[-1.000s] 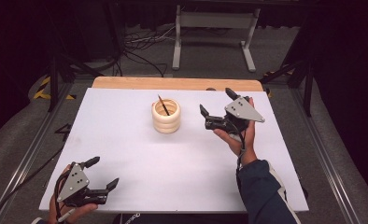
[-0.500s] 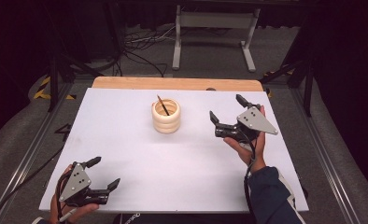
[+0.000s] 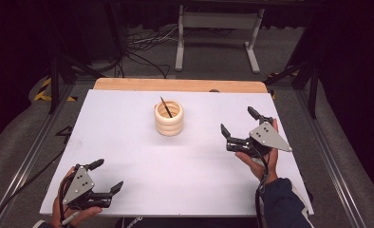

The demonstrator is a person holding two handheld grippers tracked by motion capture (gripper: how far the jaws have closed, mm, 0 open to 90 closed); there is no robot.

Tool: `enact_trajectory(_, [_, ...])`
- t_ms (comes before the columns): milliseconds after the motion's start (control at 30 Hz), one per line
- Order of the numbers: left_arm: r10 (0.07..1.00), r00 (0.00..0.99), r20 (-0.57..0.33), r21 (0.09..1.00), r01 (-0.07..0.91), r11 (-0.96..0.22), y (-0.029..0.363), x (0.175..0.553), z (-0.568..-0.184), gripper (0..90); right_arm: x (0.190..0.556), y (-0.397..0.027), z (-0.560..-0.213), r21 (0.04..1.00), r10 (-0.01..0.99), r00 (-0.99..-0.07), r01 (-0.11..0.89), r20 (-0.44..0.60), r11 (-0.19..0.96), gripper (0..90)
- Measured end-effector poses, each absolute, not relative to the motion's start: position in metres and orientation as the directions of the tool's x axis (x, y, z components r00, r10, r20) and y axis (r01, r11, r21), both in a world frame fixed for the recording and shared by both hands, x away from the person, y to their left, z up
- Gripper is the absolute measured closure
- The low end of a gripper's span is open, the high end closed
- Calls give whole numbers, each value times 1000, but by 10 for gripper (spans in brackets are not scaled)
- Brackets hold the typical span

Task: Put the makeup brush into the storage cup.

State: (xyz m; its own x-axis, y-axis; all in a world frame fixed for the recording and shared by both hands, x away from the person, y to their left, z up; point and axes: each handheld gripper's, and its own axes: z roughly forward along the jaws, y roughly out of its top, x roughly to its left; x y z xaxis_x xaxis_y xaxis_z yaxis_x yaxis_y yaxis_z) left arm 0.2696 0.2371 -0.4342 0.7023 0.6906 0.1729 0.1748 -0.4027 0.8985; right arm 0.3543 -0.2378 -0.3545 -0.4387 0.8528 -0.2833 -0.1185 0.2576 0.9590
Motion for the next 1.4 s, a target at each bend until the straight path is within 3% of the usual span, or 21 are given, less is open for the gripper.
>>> enact_trajectory(1400, [684, 708, 175, 895, 175, -410, 236, 270, -434, 90, 300, -275, -381, 930, 830, -423, -116, -364, 349, 51])
